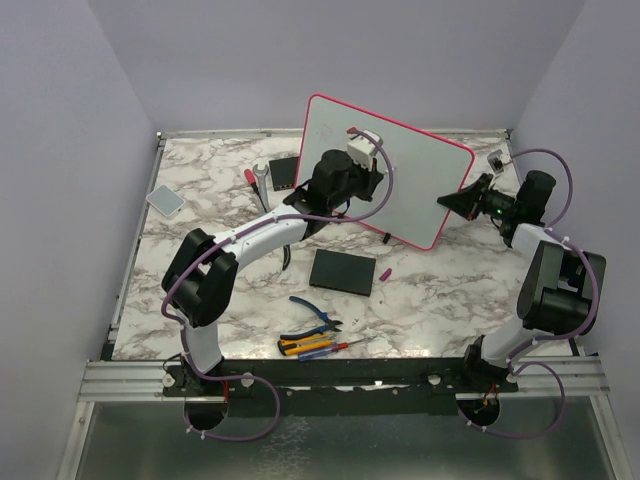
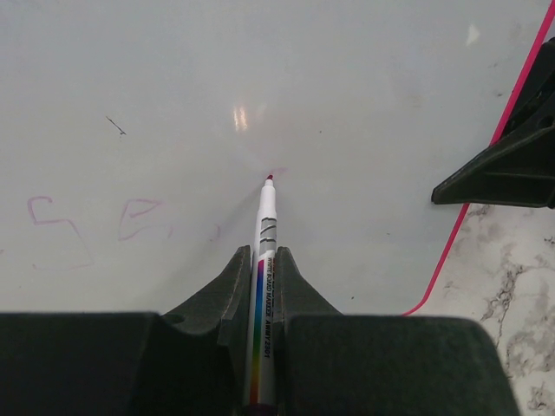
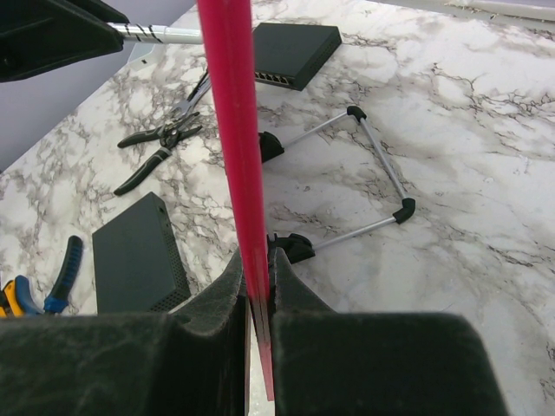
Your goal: Write a sentence on the whiteboard
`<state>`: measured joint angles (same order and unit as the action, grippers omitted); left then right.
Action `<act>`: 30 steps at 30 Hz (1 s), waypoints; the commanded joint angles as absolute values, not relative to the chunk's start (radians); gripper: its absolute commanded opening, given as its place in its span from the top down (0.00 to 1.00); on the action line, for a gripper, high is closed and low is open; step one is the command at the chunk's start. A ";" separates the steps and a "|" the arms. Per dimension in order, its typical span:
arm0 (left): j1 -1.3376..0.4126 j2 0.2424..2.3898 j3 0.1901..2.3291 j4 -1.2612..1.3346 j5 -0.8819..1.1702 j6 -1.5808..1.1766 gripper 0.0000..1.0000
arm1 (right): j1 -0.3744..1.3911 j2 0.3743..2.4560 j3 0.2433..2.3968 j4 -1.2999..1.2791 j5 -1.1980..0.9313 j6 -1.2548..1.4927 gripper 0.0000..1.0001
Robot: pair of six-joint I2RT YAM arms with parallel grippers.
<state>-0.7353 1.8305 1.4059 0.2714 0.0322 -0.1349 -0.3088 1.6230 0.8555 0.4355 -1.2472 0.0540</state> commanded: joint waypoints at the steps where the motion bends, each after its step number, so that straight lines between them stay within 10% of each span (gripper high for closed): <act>1: -0.729 1.812 1.374 0.265 -0.031 -0.139 1.00 | -0.305 1.655 0.840 0.386 -1.173 0.025 0.99; 30: -0.741 1.855 1.406 0.290 0.085 -0.157 1.00 | -0.305 1.656 0.841 0.382 -1.172 0.025 1.00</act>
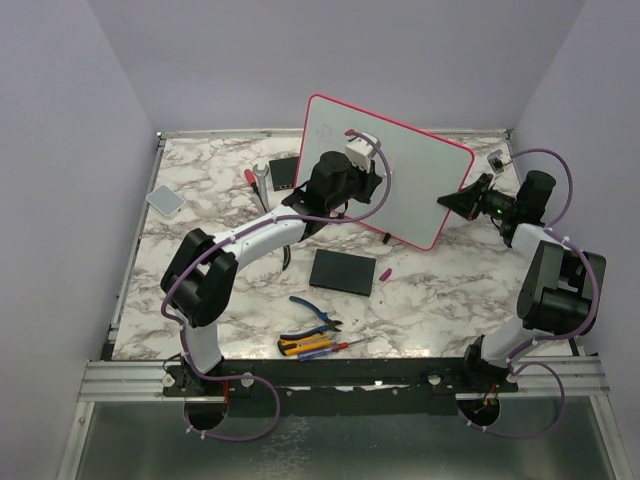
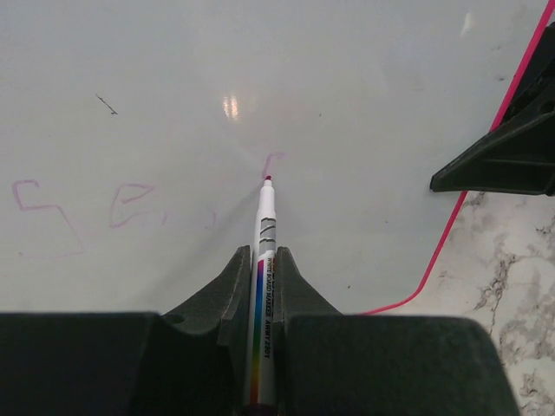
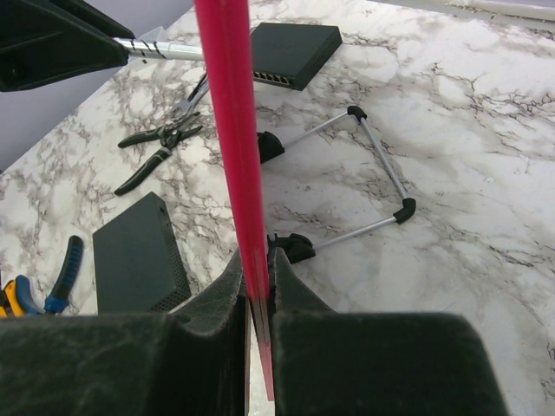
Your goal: Write a sentence on the whiteboard
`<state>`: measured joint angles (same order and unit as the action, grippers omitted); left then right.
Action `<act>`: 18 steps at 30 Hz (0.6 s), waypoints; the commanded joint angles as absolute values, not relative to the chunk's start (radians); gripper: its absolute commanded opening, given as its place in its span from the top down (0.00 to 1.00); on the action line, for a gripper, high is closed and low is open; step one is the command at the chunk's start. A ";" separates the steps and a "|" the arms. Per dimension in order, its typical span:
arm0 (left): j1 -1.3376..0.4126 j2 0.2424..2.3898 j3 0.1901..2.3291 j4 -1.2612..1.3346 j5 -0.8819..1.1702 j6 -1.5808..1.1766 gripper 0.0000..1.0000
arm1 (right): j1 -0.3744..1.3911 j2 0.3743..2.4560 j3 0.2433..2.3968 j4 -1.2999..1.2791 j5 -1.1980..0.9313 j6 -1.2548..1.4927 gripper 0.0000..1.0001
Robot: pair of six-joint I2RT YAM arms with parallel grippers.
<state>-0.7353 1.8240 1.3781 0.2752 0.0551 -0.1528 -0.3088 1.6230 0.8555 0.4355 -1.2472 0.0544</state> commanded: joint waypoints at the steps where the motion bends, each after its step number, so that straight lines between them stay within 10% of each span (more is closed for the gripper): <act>1: -0.742 1.857 1.408 0.290 0.087 -0.156 1.00 | -0.304 1.656 0.841 0.382 -1.172 0.025 1.00; 18: -0.727 1.844 1.382 0.236 -0.033 -0.170 1.00 | -0.304 1.655 0.841 0.383 -1.171 0.023 0.99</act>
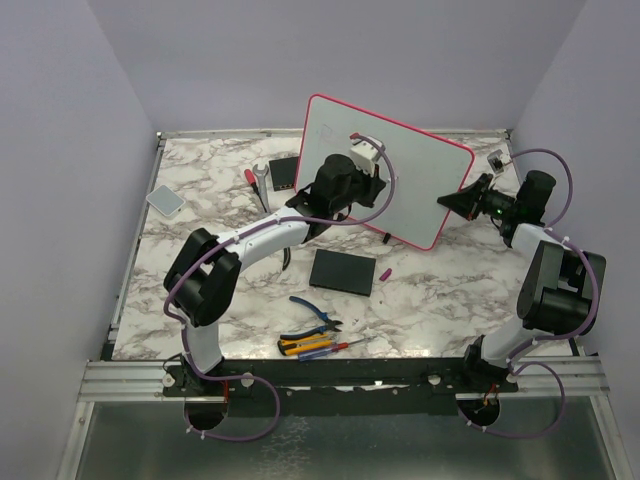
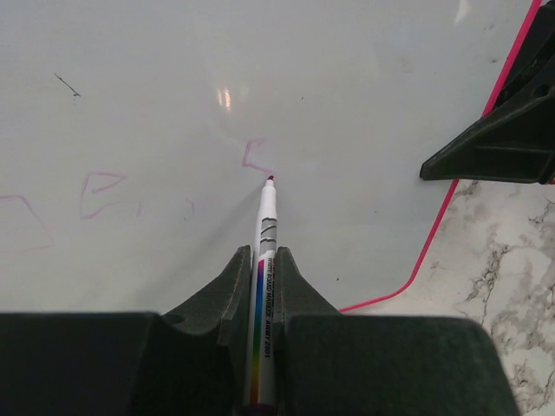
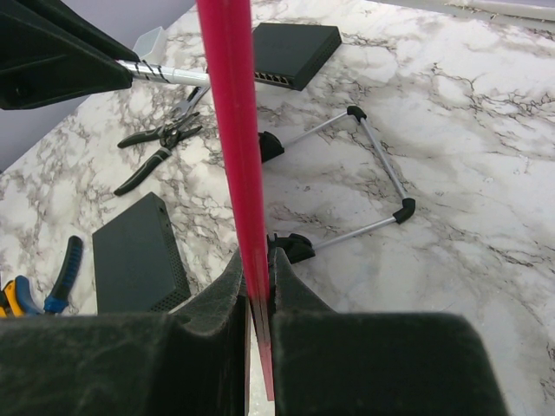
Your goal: Write a sentence on the whiteboard
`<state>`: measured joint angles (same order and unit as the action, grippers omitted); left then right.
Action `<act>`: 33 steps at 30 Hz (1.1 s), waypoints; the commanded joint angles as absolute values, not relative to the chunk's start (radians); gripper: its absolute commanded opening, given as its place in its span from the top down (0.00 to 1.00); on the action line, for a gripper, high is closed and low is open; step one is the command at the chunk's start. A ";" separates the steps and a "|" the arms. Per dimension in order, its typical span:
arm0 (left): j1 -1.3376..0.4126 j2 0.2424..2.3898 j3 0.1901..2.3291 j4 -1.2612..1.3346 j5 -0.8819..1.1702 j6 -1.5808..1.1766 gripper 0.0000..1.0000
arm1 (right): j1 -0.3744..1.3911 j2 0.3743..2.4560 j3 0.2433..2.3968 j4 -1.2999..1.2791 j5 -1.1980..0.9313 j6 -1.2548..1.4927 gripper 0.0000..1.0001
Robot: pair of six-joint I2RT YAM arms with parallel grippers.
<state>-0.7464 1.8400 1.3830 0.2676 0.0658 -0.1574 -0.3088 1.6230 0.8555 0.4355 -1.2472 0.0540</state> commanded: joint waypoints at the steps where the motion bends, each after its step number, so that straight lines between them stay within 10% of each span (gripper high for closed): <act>1: -0.720 1.839 1.373 0.236 -0.040 -0.177 1.00 | -0.304 1.655 0.841 0.383 -1.170 0.023 0.99; 33: -0.688 1.778 1.364 0.246 0.085 -0.149 1.00 | -0.305 1.652 0.839 0.382 -1.169 0.026 0.99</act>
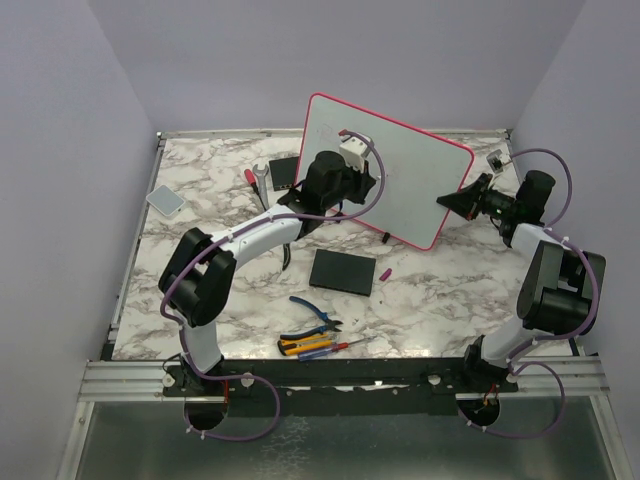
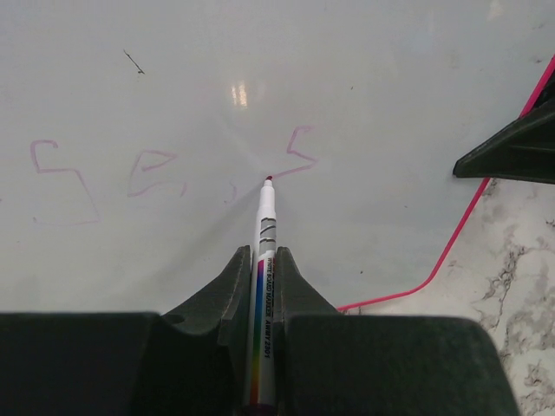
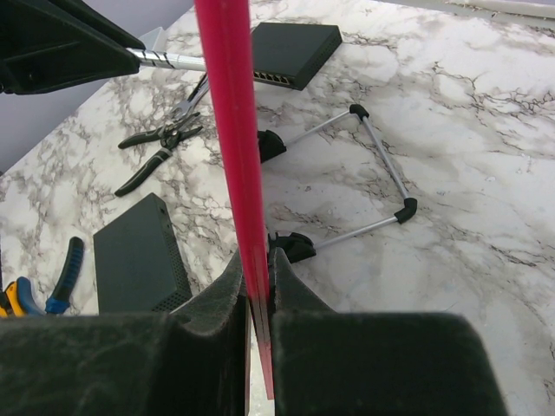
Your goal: Write a sentence on the whiteboard
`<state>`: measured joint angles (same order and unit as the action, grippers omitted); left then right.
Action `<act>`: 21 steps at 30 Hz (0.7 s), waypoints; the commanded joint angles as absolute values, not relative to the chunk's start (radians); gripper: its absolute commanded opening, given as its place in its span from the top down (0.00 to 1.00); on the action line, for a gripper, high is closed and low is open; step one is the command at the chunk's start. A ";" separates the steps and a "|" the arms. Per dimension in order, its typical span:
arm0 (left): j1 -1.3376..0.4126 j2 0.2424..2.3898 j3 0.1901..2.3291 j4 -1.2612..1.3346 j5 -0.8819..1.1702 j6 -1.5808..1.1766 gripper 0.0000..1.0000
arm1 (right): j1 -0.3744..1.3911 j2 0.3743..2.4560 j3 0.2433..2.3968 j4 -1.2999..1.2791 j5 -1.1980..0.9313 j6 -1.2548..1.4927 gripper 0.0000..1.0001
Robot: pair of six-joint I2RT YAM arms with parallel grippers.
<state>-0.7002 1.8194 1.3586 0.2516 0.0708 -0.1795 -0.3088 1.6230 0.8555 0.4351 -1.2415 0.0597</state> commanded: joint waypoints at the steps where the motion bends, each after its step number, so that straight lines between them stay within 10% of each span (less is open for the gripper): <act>1: -0.689 1.774 1.371 0.236 0.085 -0.144 1.00 | -0.304 1.652 0.839 0.383 -1.168 0.025 0.99; 21: -0.693 1.679 1.441 0.165 0.066 -0.137 1.00 | -0.305 1.652 0.841 0.385 -1.168 0.029 0.99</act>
